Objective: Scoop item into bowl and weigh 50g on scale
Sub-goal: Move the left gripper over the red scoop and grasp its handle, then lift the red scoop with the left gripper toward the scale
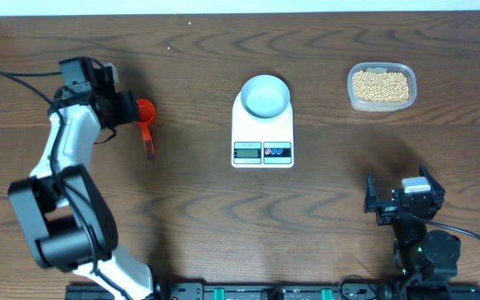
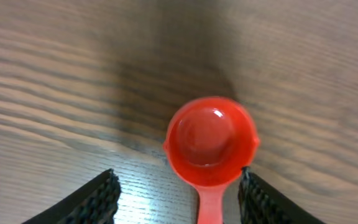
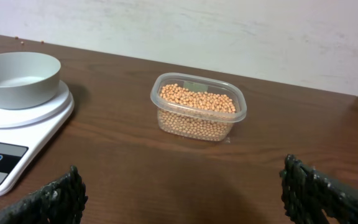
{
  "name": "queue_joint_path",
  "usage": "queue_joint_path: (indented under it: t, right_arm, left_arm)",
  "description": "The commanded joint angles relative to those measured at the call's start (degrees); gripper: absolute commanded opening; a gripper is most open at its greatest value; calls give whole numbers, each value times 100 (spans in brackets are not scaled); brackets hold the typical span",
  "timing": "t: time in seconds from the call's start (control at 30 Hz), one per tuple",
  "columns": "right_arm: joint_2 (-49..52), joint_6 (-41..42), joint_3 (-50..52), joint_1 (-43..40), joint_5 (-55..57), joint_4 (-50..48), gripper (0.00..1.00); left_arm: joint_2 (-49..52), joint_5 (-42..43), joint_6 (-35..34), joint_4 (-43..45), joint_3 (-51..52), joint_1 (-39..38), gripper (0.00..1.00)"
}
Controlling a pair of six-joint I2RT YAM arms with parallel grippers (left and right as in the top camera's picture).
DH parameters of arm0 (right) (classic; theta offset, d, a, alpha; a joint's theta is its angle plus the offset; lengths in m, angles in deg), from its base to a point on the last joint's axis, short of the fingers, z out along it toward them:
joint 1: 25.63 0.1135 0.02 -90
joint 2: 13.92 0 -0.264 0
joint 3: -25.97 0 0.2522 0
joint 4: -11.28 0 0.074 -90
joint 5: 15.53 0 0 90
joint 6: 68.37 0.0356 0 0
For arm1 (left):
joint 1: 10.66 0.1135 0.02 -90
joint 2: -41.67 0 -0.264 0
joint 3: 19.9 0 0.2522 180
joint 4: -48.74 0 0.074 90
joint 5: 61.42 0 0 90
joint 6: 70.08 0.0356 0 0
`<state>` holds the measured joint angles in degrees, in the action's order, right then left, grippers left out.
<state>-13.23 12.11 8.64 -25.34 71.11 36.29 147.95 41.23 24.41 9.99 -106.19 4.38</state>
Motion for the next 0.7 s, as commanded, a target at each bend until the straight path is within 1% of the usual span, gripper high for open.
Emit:
queue_joint_path:
  t: [0.0,0.23,0.4,0.53,0.57,0.67]
  right_arm:
    - [-35,-42,22,50,20,-7,99]
    - [-35,-42,22,50,20,-7,99]
    - [-35,-42,22,50,20,-7,99]
    - [-35,-42,22,50,20,-7,99]
    - [-35,-42,22,50,20,-7,99]
    - [-35,-42,22,50,20,-7,99]
  left_arm:
    - [289,22,15,83,-68,-11,58]
    - [675,22,13,363,-68,-11,57]
    - [938,26,-57,549,-68,-17,52]
    - [1003,24,-57,610,-68,-22,46]
    - [1003,26,-57,632,-68,-22,42]
    - [1003,26,-74,745,-68,-22,34]
